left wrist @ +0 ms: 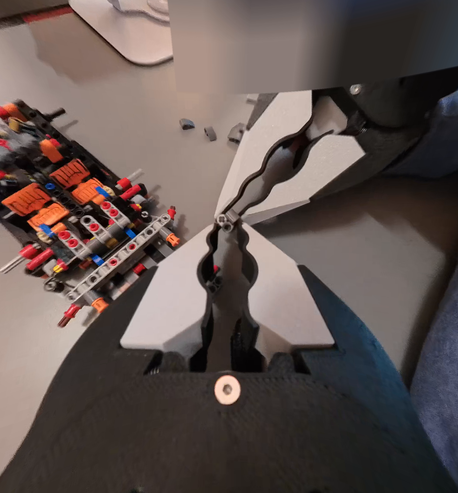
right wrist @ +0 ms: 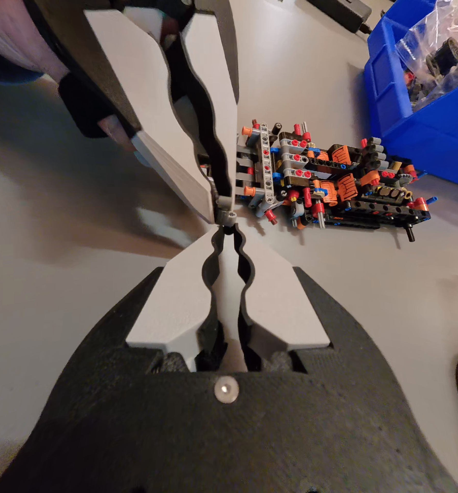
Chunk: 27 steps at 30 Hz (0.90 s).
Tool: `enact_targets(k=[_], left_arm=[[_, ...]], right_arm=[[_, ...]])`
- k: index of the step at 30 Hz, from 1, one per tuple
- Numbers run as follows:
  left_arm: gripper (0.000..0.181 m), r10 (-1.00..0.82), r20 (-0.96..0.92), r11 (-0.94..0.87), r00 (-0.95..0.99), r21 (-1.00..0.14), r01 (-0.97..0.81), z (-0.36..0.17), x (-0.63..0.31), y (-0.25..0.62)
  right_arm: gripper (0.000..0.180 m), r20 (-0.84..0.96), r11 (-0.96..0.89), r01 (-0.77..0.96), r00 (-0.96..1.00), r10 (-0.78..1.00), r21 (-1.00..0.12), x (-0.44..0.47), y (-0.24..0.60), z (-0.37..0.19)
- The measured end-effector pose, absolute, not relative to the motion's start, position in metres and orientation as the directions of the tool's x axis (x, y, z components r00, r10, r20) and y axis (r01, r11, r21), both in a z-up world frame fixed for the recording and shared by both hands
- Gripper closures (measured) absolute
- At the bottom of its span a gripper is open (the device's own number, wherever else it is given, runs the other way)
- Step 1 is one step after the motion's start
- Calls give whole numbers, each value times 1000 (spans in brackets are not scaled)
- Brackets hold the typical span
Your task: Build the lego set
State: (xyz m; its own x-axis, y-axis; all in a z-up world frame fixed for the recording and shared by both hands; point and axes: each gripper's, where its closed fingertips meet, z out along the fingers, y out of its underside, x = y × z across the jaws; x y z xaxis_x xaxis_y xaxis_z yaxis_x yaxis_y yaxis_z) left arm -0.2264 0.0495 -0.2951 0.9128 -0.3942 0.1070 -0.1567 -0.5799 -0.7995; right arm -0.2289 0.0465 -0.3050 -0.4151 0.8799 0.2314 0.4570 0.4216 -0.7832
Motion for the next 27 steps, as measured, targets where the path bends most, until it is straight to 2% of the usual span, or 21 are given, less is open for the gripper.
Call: enact_targets(k=[3,6,10,14,18,21,27], left_arm=[[155,-321,9,-554,947,-813,-179,-280,-252,41],[147,-230,-114,-595,966,-769,-232,-281,-286,22],[141,-148,-120,-665,982,-722,-189,-296,-308,-1],[146,-213,-143,-619,967,-745,-247,-289,-279,7],[151,-305,-76,-540,949,-807,-239,-275,-248,26],[156,-329,-113,-481,938,-835,-269,-262,-240,37],[165,-393,-268,-376,879,-826,-420,-247,-227,46]], right_arm=[[175,186,386,483,-411,893,-786,-231,50,-310],[175,115,326,487,-413,904,-810,-234,49,-309],[175,69,288,498,-413,908,-818,-238,51,-308],[175,-73,167,486,-437,897,-858,-238,44,-295],[175,-335,-92,467,-470,817,-880,-236,39,-267],[175,-508,-277,476,-471,722,-835,-233,44,-253],[175,-671,-429,524,-478,566,-735,-228,41,-246]])
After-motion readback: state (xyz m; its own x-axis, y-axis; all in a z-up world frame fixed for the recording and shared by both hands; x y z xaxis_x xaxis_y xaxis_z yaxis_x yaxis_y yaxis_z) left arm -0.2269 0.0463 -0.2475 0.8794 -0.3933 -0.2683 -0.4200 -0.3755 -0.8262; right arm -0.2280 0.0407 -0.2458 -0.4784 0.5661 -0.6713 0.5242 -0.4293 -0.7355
